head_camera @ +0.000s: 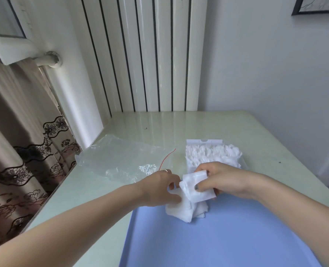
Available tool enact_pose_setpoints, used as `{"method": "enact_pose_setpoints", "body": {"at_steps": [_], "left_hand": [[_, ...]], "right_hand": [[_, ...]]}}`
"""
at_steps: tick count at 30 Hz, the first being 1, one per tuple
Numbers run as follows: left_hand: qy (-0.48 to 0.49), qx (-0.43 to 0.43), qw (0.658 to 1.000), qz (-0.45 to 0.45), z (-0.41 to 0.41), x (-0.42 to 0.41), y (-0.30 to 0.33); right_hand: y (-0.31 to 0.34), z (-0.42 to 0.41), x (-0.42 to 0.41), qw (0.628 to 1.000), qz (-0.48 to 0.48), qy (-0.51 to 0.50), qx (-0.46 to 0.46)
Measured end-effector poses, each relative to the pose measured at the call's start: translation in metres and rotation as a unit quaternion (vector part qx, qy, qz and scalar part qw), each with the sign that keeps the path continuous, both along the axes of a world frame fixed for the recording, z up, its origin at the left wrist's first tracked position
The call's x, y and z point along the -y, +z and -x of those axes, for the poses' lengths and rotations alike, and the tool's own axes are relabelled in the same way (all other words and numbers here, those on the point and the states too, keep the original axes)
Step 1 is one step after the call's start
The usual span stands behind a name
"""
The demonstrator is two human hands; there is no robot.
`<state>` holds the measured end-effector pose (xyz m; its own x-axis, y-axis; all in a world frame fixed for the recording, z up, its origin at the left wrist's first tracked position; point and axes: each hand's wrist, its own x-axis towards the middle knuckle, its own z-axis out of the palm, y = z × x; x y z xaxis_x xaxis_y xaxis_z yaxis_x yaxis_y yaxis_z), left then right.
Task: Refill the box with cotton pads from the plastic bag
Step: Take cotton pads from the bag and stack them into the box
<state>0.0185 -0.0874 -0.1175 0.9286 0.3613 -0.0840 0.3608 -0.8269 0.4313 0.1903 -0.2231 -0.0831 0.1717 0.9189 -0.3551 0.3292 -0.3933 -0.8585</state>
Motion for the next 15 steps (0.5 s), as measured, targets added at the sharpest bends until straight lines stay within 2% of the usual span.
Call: {"method": "enact_pose_setpoints", "body": {"at_steps": [5,9,12,15], "left_hand": [[-0.006,0.003,0.999,0.038,-0.002,0.002,0.0],[0.038,0.021,0.984,0.175,0.0,-0.003,0.017],[0.066,0.035,0.97,0.231,0.004,-0.011,0.029],[0.072,0.048,0.955,0.284,0.007,-0.017,0.035]], "right_hand": [[0.005,-0.004,-0.007,0.995,-0.035,-0.031,-0.087],[0.006,0.002,-0.003,0.991,-0.041,0.008,-0.131],[0.006,0.01,-0.004,0.993,-0.044,0.015,-0.111],[0.004,0.018,-0.011,0.996,-0.065,-0.021,-0.062]]}}
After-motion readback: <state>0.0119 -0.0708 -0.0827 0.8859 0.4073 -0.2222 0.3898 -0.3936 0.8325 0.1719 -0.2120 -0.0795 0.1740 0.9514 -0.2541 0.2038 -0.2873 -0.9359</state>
